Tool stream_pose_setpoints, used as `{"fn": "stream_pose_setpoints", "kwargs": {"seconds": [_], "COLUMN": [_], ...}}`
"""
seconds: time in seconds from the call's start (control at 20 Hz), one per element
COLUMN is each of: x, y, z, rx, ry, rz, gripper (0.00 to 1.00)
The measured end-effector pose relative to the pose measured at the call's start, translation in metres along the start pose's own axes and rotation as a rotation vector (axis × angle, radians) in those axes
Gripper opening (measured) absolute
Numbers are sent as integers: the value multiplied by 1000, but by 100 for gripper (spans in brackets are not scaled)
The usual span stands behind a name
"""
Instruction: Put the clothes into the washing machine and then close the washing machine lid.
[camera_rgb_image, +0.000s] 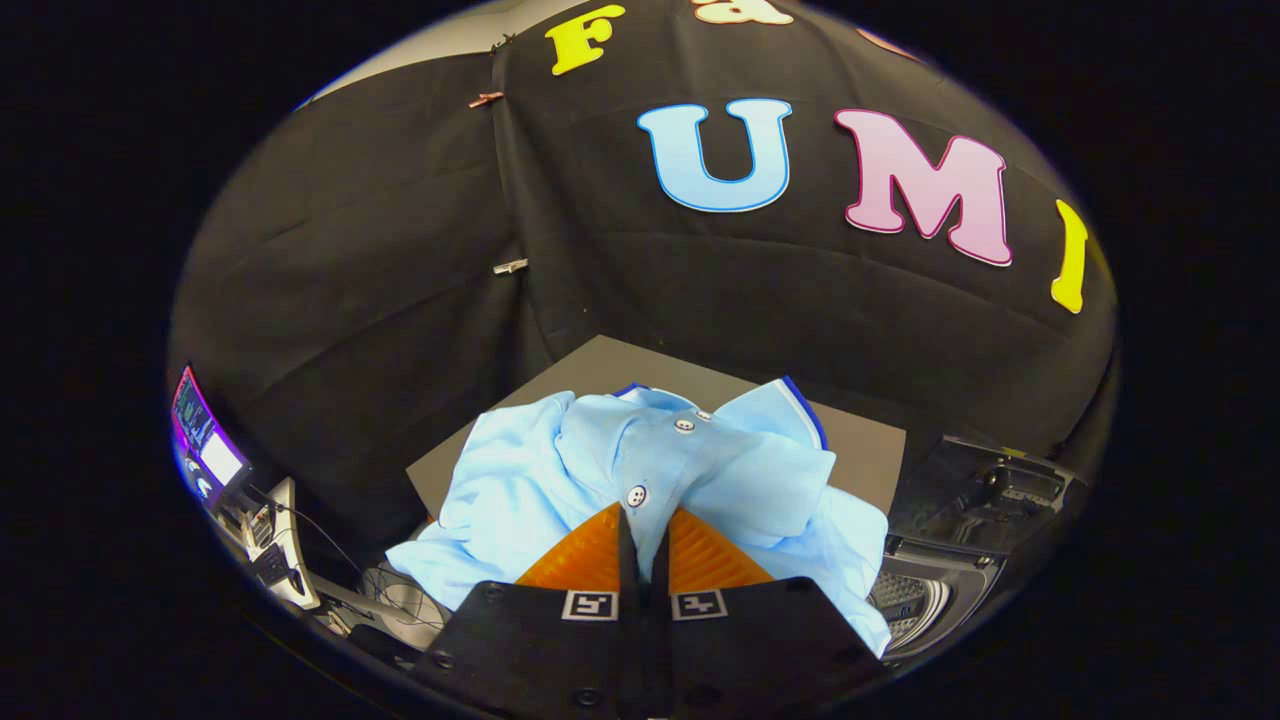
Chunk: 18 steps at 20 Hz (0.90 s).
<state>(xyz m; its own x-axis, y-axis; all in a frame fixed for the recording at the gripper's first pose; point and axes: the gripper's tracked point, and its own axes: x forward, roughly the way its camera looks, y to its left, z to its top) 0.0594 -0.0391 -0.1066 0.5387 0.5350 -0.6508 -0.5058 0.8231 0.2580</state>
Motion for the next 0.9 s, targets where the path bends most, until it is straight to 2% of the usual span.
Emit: {"fn": "stream_pose_setpoints", "kwargs": {"seconds": [0.2, 0.6, 0.9], "x": [-6, -31, -62], "y": [-10, -49, -105], "z": [-1, -5, -14], "rx": [23, -62, -50], "ry": [10, -14, -28], "rz": [61, 148, 147], "gripper": [5, 5, 5]}}
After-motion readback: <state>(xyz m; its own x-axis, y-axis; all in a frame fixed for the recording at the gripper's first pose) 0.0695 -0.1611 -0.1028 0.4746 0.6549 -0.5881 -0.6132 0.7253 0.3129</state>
